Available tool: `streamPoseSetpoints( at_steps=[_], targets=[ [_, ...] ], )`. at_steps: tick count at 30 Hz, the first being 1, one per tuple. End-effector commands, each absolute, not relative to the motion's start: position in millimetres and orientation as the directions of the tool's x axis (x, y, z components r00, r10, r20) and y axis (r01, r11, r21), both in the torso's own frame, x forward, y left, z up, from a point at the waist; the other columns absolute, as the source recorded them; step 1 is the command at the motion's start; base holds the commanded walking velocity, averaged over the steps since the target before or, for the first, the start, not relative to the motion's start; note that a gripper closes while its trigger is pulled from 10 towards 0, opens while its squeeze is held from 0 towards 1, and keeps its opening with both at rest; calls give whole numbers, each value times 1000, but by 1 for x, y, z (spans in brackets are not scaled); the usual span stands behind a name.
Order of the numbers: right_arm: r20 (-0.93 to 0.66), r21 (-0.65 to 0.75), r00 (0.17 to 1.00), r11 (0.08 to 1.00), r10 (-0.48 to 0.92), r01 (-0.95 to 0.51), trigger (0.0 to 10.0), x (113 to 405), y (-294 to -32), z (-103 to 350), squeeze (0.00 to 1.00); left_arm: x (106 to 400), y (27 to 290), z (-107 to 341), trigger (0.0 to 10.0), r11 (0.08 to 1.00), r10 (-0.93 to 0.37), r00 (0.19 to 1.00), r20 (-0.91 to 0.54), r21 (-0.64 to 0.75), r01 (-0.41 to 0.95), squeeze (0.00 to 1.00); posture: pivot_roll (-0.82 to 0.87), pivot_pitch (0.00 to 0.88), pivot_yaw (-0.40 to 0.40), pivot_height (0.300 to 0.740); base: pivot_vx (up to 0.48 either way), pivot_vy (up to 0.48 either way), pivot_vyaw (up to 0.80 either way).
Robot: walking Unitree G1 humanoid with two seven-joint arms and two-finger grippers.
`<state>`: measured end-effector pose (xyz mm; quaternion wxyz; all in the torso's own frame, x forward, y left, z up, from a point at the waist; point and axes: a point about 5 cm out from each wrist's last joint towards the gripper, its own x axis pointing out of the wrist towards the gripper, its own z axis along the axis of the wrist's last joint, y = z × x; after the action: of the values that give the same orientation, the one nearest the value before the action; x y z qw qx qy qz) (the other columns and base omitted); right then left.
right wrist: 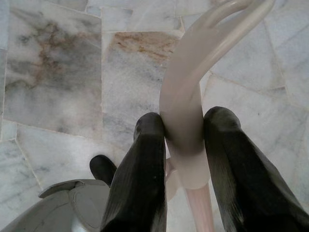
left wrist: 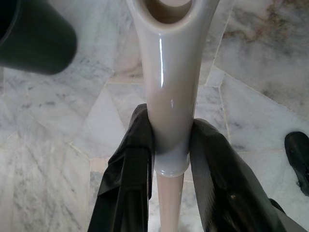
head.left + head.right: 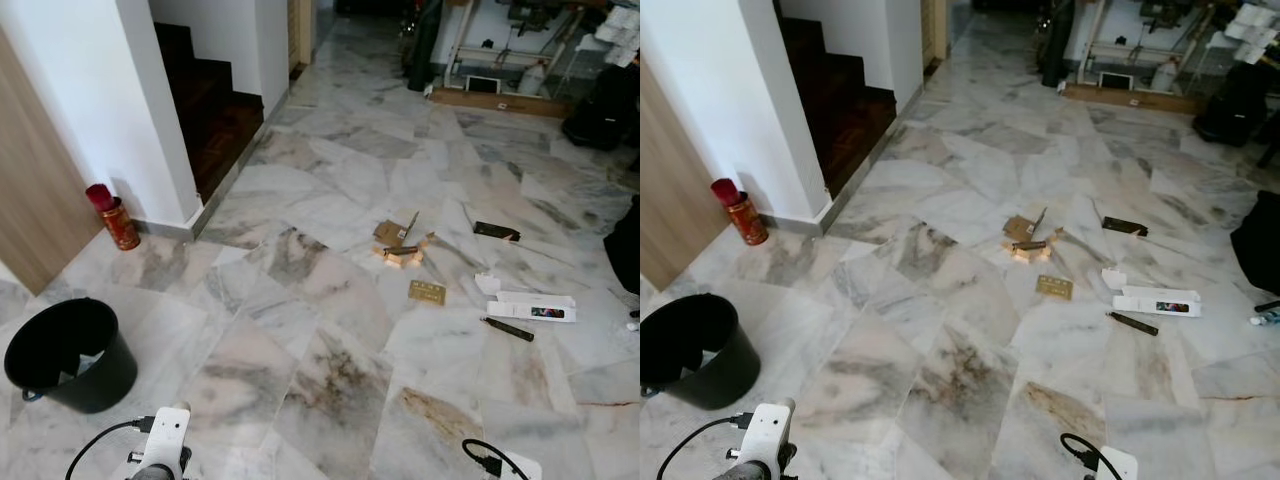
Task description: Sweep floor
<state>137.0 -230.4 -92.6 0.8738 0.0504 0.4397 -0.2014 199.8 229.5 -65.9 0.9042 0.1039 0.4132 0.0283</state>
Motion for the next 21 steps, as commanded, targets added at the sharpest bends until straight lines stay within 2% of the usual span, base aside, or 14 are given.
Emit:
streamPoseSetpoints(
  at_steps=[1,4,9,21],
  targets=[
    [-804,-74,518,912,-294,403,10000,134,-227,-95,0,196,230,-68,10000,973,144,644,-751,227,47,0,-40,0,14,740,0,0,-756],
    [-801,-75,521,913,-294,401,10000,136,-229,-94,0,196,231,-68,10000,971,148,647,-748,235,50,0,-38,0,12,740,0,0,-752],
    [-795,-77,528,913,-298,400,10000,143,-233,-91,0,196,231,-68,10000,970,150,650,-745,238,50,0,-40,0,13,740,0,-304,-753],
    [-801,-79,520,912,-298,402,10000,138,-235,-92,0,199,231,-66,10000,971,145,654,-742,235,51,0,-47,0,20,740,0,0,-754]
  ],
)
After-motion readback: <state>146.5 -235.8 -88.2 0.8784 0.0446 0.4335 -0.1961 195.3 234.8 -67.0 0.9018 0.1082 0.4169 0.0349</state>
